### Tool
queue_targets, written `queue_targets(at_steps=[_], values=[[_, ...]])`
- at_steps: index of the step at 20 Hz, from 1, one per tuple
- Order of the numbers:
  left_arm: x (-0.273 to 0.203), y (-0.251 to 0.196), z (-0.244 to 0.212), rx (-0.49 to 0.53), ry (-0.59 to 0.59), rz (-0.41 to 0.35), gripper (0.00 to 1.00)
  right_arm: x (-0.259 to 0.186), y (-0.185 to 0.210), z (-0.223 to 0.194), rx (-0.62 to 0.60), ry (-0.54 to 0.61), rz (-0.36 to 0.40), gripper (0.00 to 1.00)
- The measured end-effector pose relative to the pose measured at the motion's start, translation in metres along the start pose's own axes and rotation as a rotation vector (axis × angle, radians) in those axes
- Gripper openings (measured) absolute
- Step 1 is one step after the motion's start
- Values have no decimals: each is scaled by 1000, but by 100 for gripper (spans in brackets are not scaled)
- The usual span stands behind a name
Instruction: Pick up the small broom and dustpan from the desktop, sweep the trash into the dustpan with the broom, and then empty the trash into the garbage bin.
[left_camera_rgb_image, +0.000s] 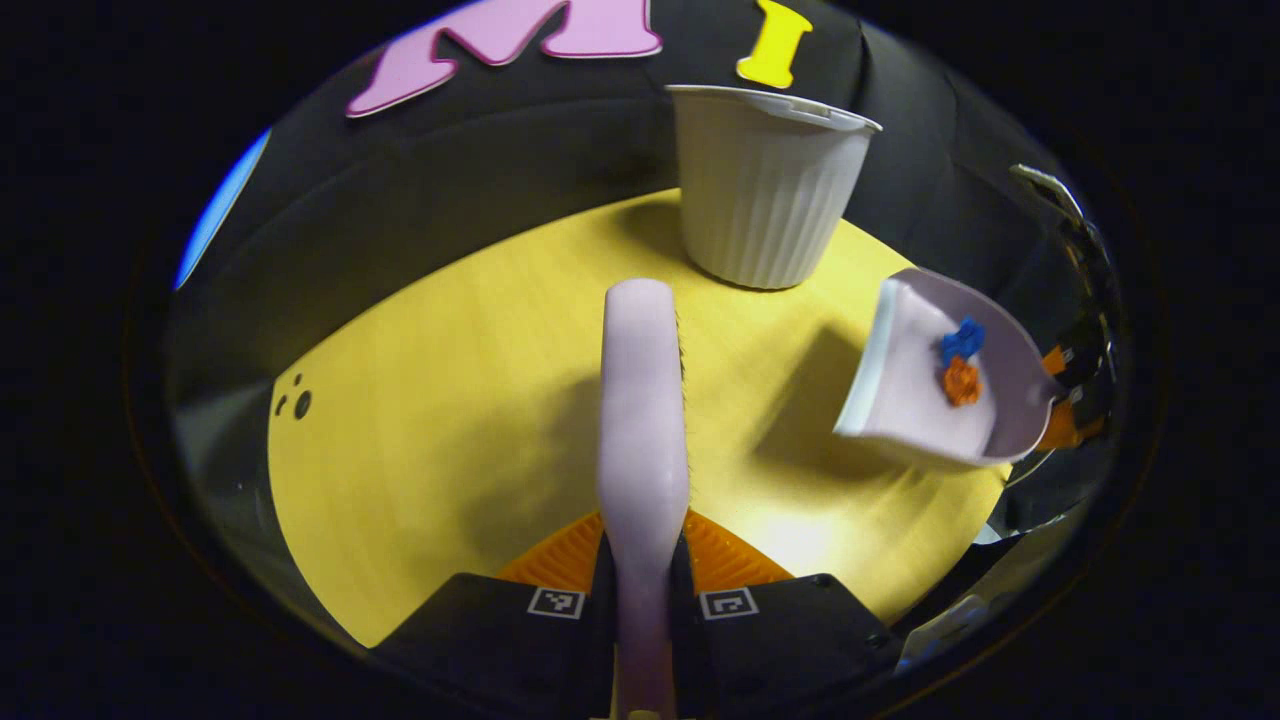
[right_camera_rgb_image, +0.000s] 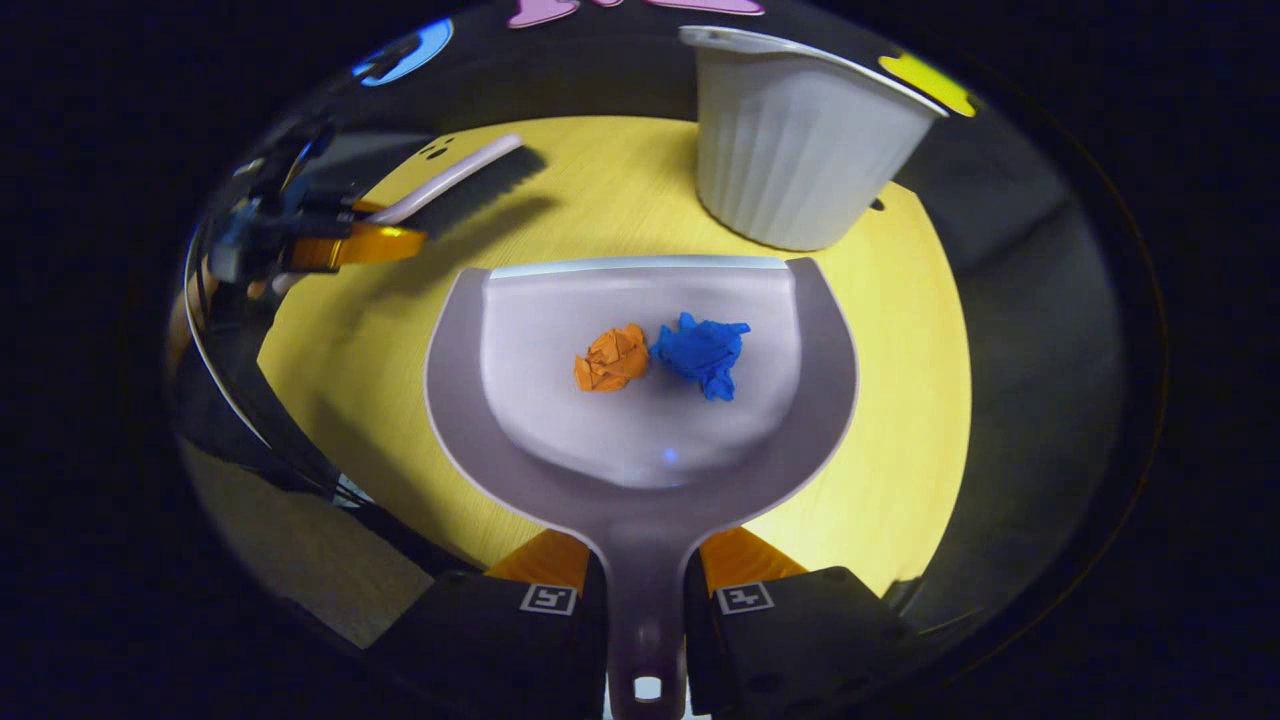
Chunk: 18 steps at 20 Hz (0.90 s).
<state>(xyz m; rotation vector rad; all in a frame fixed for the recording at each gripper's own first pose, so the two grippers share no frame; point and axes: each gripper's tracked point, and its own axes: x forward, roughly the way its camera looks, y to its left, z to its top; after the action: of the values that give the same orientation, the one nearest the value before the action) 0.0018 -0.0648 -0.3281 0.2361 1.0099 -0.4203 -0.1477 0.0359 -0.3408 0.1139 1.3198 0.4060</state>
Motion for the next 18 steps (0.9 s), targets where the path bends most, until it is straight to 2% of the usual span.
queue_targets(at_steps=[5, 11, 13, 18], values=[[-17, 19, -43, -32, 23, 20, 27, -72, -41, 18, 92, -47, -100, 36], [-22, 18, -72, -73, 20, -11, 26, -161, -84, 50, 144, -122, -191, 36], [-26, 17, -76, -93, 3, -23, 27, -180, -98, 66, 142, -139, -234, 36], [-33, 27, -93, -139, -15, -31, 27, -191, -151, 127, 150, -171, -299, 36]])
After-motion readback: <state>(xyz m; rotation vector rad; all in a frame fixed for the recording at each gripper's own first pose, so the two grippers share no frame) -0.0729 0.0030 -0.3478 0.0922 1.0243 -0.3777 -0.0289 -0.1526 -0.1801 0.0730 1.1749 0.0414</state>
